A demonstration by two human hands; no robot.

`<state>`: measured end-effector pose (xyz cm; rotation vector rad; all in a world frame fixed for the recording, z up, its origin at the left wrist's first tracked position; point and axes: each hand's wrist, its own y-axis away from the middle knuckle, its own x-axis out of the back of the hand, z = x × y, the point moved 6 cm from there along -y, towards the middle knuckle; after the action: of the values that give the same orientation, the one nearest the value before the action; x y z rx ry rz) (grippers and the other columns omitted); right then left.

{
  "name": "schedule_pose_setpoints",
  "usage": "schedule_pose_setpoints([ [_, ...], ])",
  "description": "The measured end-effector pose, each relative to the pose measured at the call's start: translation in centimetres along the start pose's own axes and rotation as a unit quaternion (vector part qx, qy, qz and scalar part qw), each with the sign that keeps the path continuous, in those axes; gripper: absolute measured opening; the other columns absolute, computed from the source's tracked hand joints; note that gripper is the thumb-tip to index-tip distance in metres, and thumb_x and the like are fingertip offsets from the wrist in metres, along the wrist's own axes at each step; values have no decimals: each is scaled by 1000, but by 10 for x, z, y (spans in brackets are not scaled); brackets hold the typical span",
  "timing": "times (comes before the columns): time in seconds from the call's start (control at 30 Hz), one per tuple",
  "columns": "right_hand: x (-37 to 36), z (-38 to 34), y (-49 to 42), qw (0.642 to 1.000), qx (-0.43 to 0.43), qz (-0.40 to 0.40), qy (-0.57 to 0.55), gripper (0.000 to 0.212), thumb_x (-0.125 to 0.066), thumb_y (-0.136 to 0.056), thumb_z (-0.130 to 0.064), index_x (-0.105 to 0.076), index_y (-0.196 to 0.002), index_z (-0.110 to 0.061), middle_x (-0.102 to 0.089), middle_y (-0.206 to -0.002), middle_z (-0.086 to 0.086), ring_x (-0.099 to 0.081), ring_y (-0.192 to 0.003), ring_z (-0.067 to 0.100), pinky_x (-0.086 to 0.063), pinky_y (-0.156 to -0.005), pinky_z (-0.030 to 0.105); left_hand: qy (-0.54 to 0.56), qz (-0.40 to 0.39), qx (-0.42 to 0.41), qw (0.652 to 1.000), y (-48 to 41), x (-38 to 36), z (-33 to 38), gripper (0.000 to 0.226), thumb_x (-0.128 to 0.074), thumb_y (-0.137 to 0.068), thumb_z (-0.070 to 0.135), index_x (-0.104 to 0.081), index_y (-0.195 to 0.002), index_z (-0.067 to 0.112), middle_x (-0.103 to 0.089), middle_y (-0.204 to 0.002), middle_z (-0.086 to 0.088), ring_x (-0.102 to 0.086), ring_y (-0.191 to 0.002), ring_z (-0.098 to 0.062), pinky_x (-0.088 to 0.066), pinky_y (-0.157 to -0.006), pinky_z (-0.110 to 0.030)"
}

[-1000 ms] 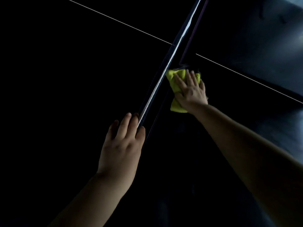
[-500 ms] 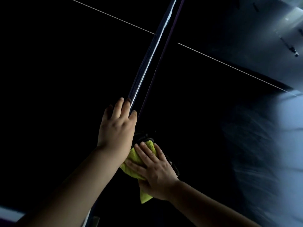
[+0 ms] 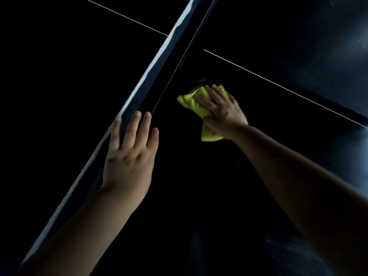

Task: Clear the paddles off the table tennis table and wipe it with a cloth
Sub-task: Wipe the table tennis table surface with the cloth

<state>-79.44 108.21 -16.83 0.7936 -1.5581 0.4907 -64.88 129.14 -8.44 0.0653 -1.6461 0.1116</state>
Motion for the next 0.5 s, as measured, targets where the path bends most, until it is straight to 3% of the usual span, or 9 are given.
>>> schedule_pose_setpoints([
  [0.07,10,43,-16,999,-44,8,-8,78,-39,-75,-52,-27,-151,-40,-16,-163,1,-8,-151,21,-14,-119,45,0,-7,2,1000,-5,-5,13,52,-37,-83,23,-54,-129,4,-34,-146,-24,-23,-139,-39,-11,-112,-60],
  [0.23,26,123,-10,980,-185,35,-66,79,-36,-74,-51,-25,-152,-41,-9,-164,-4,-1,-151,18,-9,-118,42,-9,-18,0,1000,-3,-13,39,57,-62,-71,19,-57,-126,3,-37,-144,-25,-25,-137,-41,-12,-111,-59],
  [0.33,22,129,18,961,-258,45,-93,79,-32,-75,-51,-21,-153,-42,-5,-165,-2,3,-151,18,-5,-119,43,-6,-30,-2,1000,12,-13,45,58,-66,-69,18,-58,-125,4,-38,-144,-25,-26,-137,-40,-16,-110,-60],
  [0.5,5,88,77,959,-268,44,-86,78,-34,-77,-51,-20,-153,-42,-2,-165,3,5,-151,22,-5,-119,48,8,-34,18,999,52,-9,38,60,-75,-65,10,-60,-123,5,-40,-142,-24,-26,-136,-40,-22,-108,-59],
])
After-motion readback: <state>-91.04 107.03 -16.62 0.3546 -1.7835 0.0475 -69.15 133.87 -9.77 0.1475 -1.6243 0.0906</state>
